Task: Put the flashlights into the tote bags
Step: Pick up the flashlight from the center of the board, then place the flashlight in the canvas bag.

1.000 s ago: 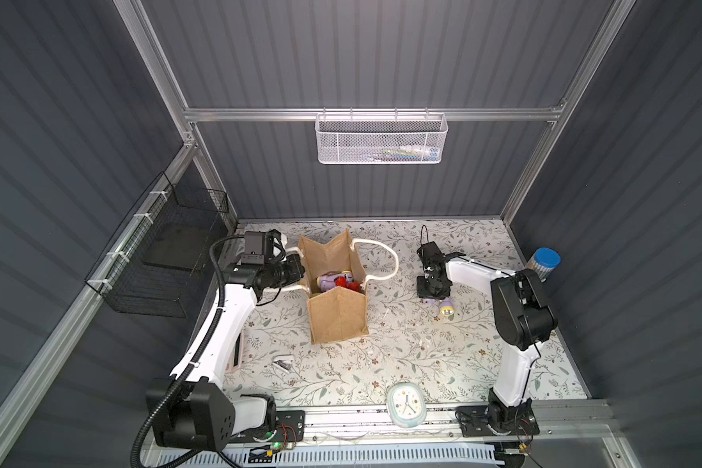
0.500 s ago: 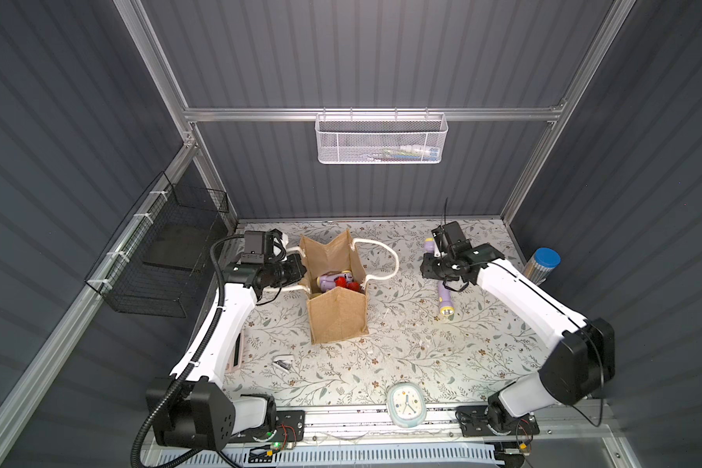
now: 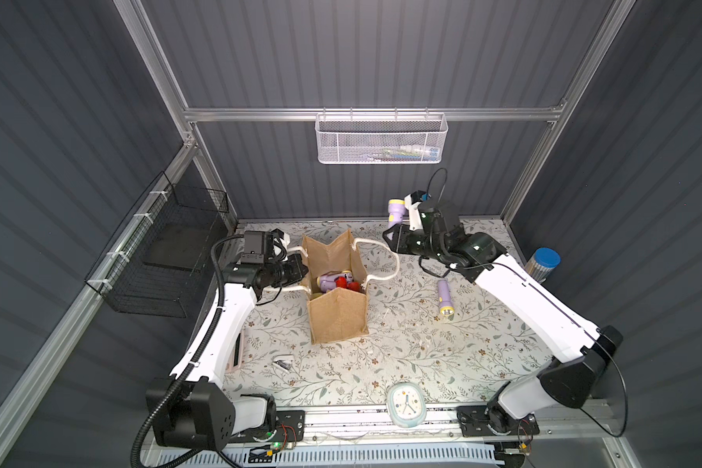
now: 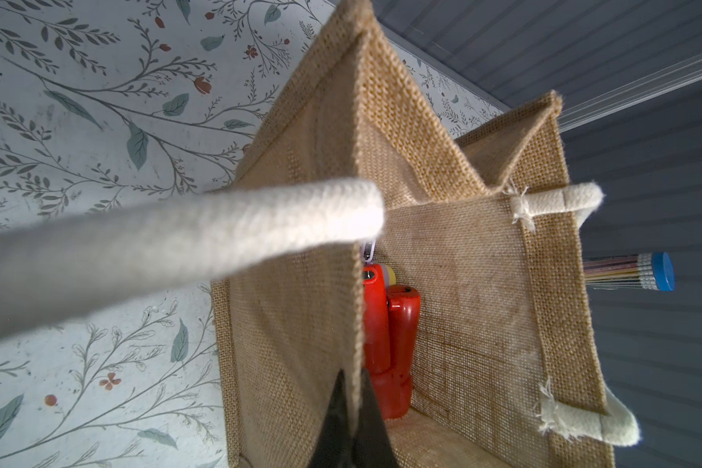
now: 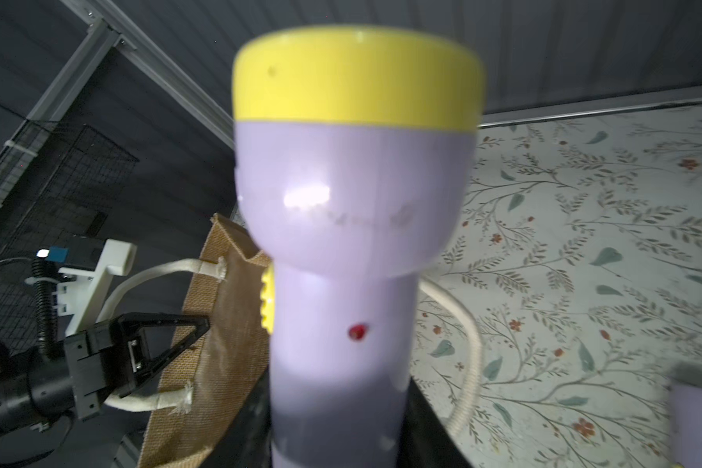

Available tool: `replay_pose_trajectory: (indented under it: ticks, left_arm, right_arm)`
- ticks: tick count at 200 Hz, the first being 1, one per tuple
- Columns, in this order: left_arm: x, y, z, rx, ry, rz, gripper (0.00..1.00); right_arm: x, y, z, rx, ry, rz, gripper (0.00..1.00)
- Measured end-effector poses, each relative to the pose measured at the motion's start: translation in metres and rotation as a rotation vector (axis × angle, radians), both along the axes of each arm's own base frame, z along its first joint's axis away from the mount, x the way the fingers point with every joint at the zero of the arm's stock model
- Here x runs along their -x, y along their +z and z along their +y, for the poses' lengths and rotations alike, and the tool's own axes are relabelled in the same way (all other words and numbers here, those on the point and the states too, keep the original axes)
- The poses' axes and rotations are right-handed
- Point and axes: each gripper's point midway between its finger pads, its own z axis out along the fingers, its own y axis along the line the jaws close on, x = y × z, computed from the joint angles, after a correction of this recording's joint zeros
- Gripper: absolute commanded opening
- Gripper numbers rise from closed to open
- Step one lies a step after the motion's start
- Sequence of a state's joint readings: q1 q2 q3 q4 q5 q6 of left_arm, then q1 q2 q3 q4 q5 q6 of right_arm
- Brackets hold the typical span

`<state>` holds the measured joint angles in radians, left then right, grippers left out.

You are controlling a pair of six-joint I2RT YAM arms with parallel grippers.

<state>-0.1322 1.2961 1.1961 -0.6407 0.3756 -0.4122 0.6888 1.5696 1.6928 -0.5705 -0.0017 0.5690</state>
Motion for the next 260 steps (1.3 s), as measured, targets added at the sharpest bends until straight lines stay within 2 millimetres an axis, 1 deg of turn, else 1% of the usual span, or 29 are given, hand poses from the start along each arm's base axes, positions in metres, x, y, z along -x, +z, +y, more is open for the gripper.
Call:
replay_pose_trajectory:
  ticks: [31,47,60,80,102,119,145,175,219,240,260]
  left_arm:
    - [0.000,0.002,-0.002,0.012,-0.010,-0.007,0.00]
    - [0.000,0.002,-0.002,0.012,-0.010,-0.008,0.00]
    - [0.000,0.002,-0.002,0.012,-0.011,-0.010,0.00]
    - [0.002,0.002,-0.002,0.012,-0.011,-0.012,0.00]
    - [0.001,0.002,-0.002,0.011,-0.010,-0.014,0.00]
    - [0.002,0.002,-0.001,0.009,-0.007,-0.021,0.00]
    - [0.002,0.003,-0.001,0.007,-0.004,-0.028,0.00]
    - [0.002,0.003,0.000,0.005,-0.002,-0.028,0.00]
    - [0.002,0.003,0.000,0.005,-0.002,-0.028,0.00]
    - [0.002,0.003,0.000,0.005,-0.002,-0.029,0.00]
    - [0.002,0.003,0.000,0.005,-0.002,-0.029,0.00]
  right_arm:
    - [0.004,-0.014,0.057,-0.016,0.122,0.038,0.00]
    - [0.009,-0.027,0.087,-0.017,0.187,0.066,0.00]
    - [0.014,-0.039,0.107,-0.013,0.233,0.091,0.00]
    - [0.022,-0.058,0.130,-0.004,0.286,0.131,0.00]
    - [0.030,-0.079,0.147,0.006,0.327,0.179,0.00]
    - [0.035,-0.095,0.156,0.014,0.351,0.221,0.00]
    - [0.042,-0.121,0.166,0.033,0.378,0.283,0.00]
    - [0.049,-0.149,0.170,0.062,0.394,0.355,0.00]
    - [0.056,-0.184,0.168,0.122,0.398,0.436,0.00]
    - [0.059,-0.201,0.164,0.163,0.390,0.475,0.05]
    - [0.059,-0.217,0.159,0.210,0.370,0.507,0.06]
